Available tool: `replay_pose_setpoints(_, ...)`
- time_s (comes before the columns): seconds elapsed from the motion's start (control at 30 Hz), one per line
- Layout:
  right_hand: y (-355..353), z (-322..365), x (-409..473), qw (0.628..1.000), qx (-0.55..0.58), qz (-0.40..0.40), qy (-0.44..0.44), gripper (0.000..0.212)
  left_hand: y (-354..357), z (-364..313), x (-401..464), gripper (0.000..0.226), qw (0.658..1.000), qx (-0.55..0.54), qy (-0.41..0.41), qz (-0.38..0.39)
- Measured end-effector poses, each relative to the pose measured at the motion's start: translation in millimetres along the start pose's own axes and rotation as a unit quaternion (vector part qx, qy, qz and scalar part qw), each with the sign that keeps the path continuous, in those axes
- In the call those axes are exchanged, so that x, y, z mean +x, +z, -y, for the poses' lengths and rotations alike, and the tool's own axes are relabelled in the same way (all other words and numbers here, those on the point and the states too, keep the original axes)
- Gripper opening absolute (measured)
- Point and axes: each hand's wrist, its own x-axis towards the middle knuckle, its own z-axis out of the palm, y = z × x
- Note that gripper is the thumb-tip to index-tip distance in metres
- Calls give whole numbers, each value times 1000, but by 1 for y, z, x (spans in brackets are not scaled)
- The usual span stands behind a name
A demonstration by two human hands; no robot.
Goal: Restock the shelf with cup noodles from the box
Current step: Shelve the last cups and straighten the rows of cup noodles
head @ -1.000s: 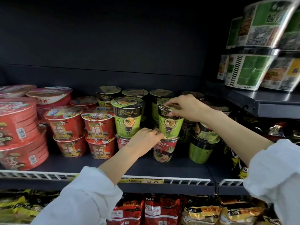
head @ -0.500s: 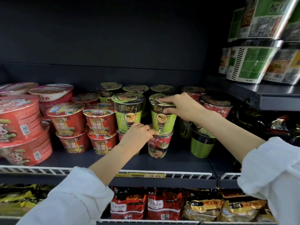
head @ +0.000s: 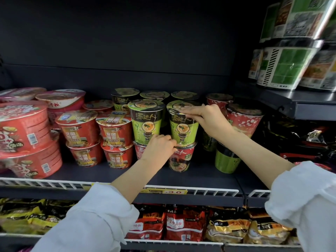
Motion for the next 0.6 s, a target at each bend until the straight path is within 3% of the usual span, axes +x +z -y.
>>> replay_pose_setpoints(0.17,-2,1,-1,998,-7,-32,51,32,-2,-2,2,42,1000,8,-5,10)
replay_pose_setpoints(0.3,21,2,-4,980,31,-30,197,84,-4,-1,4,44,1000,6,-6,-1)
replay_pose_setpoints(0.37,36,1,-8,963,93,-62,244,96,-5,0,2,42,1000,-7,-4,-6)
replay_pose_setpoints(0.47,47,-3,-12,957,148,-110,223,91,-7,1,1,39,1000,-21,-7,2)
replay_pose_setpoints(0.6,43,-3,-13,959,166,-102,205,88,-10,-3,1,37,998,-51,-23,0)
